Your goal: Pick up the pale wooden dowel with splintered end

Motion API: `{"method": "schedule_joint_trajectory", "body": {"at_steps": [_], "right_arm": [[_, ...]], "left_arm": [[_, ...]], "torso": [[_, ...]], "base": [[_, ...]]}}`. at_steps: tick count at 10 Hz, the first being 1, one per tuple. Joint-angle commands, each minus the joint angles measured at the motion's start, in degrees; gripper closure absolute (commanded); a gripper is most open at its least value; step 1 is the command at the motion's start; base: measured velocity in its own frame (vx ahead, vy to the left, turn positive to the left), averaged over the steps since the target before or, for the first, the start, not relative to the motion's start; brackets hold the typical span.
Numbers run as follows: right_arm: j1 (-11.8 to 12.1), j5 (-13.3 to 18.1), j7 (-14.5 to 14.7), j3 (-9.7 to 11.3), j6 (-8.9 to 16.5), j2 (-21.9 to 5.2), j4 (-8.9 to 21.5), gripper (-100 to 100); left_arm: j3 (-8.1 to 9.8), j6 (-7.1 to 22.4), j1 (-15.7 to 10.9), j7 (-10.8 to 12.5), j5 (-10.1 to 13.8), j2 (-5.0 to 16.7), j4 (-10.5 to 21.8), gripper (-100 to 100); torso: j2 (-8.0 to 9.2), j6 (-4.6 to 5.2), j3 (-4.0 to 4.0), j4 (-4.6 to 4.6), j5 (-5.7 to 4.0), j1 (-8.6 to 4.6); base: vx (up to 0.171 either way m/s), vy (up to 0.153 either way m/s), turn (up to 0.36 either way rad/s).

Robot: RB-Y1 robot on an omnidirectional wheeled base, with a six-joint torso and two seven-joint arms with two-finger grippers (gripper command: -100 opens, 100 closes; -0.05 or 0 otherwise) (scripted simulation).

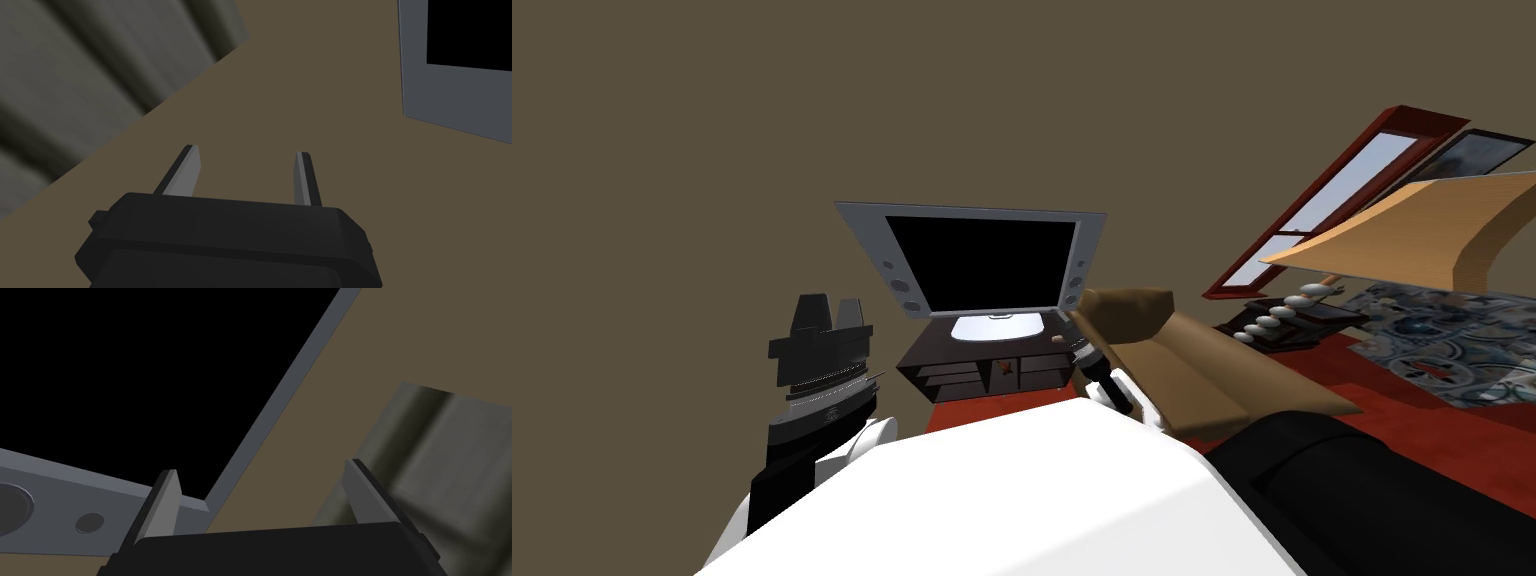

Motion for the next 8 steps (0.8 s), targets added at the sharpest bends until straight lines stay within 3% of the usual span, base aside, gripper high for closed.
{"method": "schedule_joint_trajectory", "body": {"at_steps": [1,4,5,7,8], "right_arm": [[-0.38,1.24,0.97,0.24,-0.35,-0.86,2.05,-100],[-1.81,6.19,4.3,1.72,0.22,-4.54,7.06,-100],[-1.81,6.19,4.3,1.72,0.22,-4.54,7.65,-100],[-3.39,10.06,7.65,3.28,0.96,-8.36,11.91,-100],[-3.39,11.04,7.73,3.28,0.96,-8.36,13.69,-100]], "left_arm": [[0.0,0.0,0.0,0.0,0.0,0.0,0.0,0],[0.0,0.0,0.0,0.0,0.0,0.0,0.0,0],[0.0,0.0,0.0,0.0,0.0,0.0,0.0,0],[0.0,0.0,0.0,0.0,0.0,0.0,0.0,0],[0.0,0.0,0.0,0.0,0.0,0.0,0.0,0]], "torso": [[0.0,0.0,0.0,0.0,0.0,0.0],[-0.01,0.0,-0.01,0.0,0.0,-0.01],[0.0,-0.01,0.0,0.0,0.0,-0.02],[-0.02,0.0,-0.01,0.0,0.0,0.0],[0.02,-0.01,0.01,0.0,0.0,-0.01]], "base": [[-0.027,-0.025,-0.004],[-0.034,-0.029,0.003],[-0.029,-0.026,0.008],[-0.039,-0.026,0.034],[-0.033,-0.024,0.027]]}}
